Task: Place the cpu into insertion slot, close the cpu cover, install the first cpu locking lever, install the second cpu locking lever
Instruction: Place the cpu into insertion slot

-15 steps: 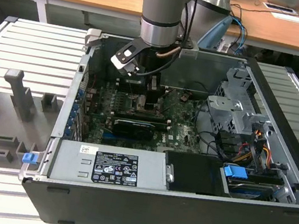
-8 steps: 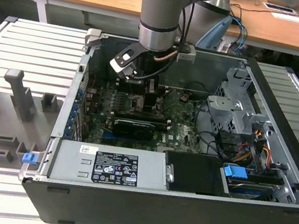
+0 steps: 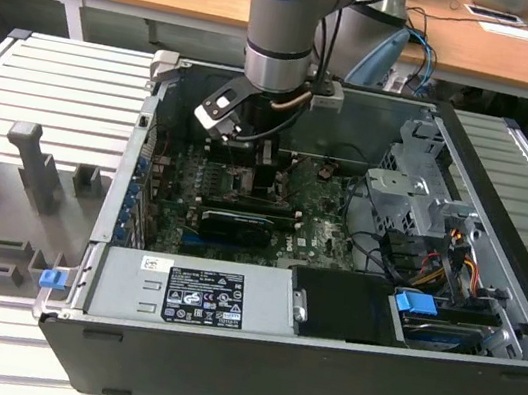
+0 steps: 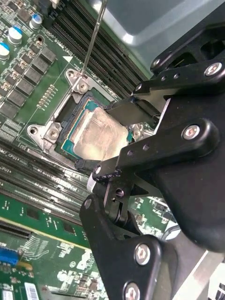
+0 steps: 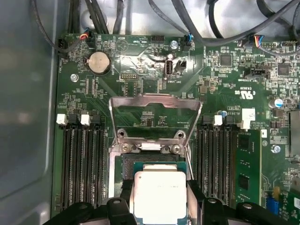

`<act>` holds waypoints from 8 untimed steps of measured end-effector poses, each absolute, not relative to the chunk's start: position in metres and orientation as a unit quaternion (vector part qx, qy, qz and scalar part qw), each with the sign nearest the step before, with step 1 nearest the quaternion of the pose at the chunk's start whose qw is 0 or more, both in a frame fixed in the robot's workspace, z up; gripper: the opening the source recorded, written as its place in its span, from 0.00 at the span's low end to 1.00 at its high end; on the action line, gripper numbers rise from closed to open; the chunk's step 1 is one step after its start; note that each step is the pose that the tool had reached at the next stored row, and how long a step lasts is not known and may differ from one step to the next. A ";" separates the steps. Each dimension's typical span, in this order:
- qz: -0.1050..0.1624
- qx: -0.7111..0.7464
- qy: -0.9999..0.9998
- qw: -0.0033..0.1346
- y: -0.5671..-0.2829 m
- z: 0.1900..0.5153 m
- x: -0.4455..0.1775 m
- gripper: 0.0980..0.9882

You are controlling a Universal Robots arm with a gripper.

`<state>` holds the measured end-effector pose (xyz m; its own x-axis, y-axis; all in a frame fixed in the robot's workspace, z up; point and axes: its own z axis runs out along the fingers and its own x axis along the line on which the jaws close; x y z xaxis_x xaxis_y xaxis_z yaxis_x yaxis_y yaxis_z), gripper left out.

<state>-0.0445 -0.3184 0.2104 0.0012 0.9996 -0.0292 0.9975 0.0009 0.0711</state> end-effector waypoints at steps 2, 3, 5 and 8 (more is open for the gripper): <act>0.014 0.713 0.700 0.036 -0.318 0.209 -0.045 0.49; 0.014 0.713 0.700 0.036 -0.317 0.208 -0.045 0.49; 0.014 0.713 0.700 0.036 -0.316 0.208 -0.044 0.49; 0.014 0.713 0.700 0.036 -0.314 0.207 -0.044 0.49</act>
<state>-0.0441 -0.3143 0.2073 0.0195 0.9994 -0.0293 0.9973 -0.0174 0.0711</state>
